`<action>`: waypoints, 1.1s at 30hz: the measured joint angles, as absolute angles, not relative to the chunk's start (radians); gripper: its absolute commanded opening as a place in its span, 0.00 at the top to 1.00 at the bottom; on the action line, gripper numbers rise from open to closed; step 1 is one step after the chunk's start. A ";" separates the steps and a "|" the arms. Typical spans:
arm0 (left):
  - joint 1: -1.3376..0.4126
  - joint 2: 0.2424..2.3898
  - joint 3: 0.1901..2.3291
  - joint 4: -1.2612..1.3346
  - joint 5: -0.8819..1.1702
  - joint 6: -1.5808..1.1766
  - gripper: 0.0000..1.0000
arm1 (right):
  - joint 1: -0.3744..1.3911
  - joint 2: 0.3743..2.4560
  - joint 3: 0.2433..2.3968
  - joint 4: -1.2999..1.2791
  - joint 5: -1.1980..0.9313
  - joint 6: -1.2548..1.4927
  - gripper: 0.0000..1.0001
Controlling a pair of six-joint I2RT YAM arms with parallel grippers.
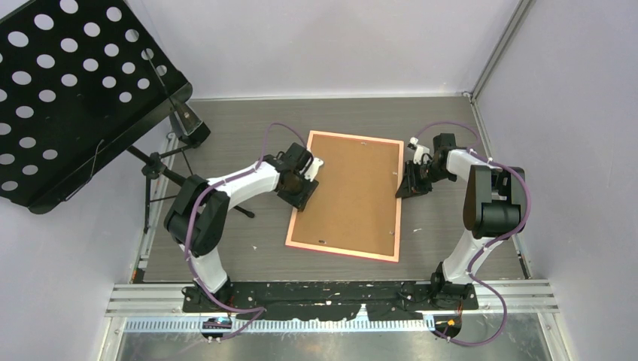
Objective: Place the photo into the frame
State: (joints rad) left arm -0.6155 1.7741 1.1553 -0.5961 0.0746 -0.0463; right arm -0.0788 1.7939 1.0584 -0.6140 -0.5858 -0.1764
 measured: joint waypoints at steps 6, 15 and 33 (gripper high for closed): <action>-0.622 1.774 1.179 -0.595 0.072 -0.043 0.52 | -0.079 1.794 1.058 -0.614 -0.586 -0.176 0.95; -0.649 1.795 1.191 -0.602 0.029 -0.023 0.54 | -0.079 1.794 1.058 -0.614 -0.587 -0.176 0.95; -0.689 1.809 1.195 -0.603 -0.066 -0.014 0.55 | -0.081 1.801 1.062 -0.619 -0.596 -0.177 0.95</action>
